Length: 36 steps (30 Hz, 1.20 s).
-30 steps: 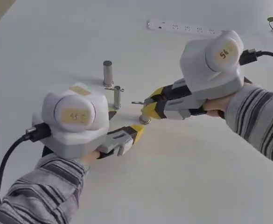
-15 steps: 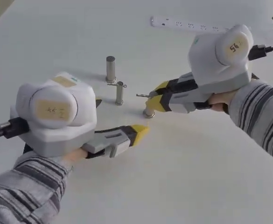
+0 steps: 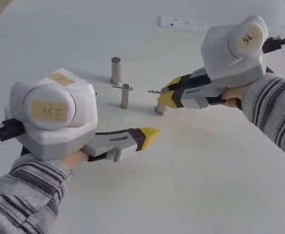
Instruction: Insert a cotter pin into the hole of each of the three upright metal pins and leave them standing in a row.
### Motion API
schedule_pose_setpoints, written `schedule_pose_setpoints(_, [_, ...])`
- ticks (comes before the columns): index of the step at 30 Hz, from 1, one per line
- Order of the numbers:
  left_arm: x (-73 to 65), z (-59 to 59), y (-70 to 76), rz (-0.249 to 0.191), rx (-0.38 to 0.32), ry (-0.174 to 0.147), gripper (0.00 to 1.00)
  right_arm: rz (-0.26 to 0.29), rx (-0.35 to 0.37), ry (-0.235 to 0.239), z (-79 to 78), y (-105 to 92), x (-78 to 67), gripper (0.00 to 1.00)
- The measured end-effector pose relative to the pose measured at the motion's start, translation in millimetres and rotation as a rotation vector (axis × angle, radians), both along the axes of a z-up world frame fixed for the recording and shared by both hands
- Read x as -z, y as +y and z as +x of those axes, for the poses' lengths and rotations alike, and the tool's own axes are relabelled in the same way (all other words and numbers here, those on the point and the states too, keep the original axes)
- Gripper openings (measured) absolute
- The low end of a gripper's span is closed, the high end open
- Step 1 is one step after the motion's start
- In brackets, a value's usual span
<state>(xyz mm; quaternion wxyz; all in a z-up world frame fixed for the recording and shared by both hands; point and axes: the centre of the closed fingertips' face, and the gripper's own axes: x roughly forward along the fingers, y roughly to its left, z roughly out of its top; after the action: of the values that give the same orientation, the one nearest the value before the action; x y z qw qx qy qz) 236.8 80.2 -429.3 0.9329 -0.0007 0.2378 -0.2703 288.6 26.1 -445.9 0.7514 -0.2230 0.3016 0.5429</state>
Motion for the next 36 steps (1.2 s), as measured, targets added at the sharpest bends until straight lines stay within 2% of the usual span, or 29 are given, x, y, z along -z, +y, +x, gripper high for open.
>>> schedule_pose_setpoints(4, [-1.7, 0.3, -0.5, 0.011, 0.008, -0.010, 0.93, -0.006, 0.003, 0.003, 1.3, -1.9, 2.5, 0.08])
schedule_pose_setpoints(7, [-3.7, 1.8, -0.5, 0.002, 0.004, -0.017, 0.94, -0.003, 0.007, 0.007, 1.0, -3.0, 2.6, 0.08])
schedule_pose_setpoints(13, [-2.3, 2.5, -0.3, -0.003, -0.001, -0.007, 0.95, 0.003, 0.003, 0.017, 0.5, -4.4, 2.8, 0.08])
schedule_pose_setpoints(21, [-4.3, 2.7, -6.5, -0.013, 0.010, -0.013, 0.98, 0.010, 0.000, 0.027, 0.5, -4.0, 3.1, 0.09])
schedule_pose_setpoints(28, [-3.1, 2.4, -6.9, -0.004, 0.009, -0.008, 0.99, -0.003, -0.023, 0.014, -2.8, -5.0, 5.6, 0.09])
schedule_pose_setpoints(32, [-3.4, 2.6, -4.6, -0.002, 0.000, -0.008, 0.99, 0.004, -0.036, 0.007, -3.3, -4.4, 3.5, 0.14])
schedule_pose_setpoints(34, [-3.9, 2.7, -4.5, -0.002, 0.001, -0.011, 0.99, 0.003, -0.037, -0.004, -2.9, -4.0, -0.3, 0.19])
schedule_pose_setpoints(36, [-5.0, 2.6, -6.2, -0.005, 0.006, -0.016, 0.99, 0.024, -0.033, -0.014, -0.3, -1.8, -5.6, 0.23])
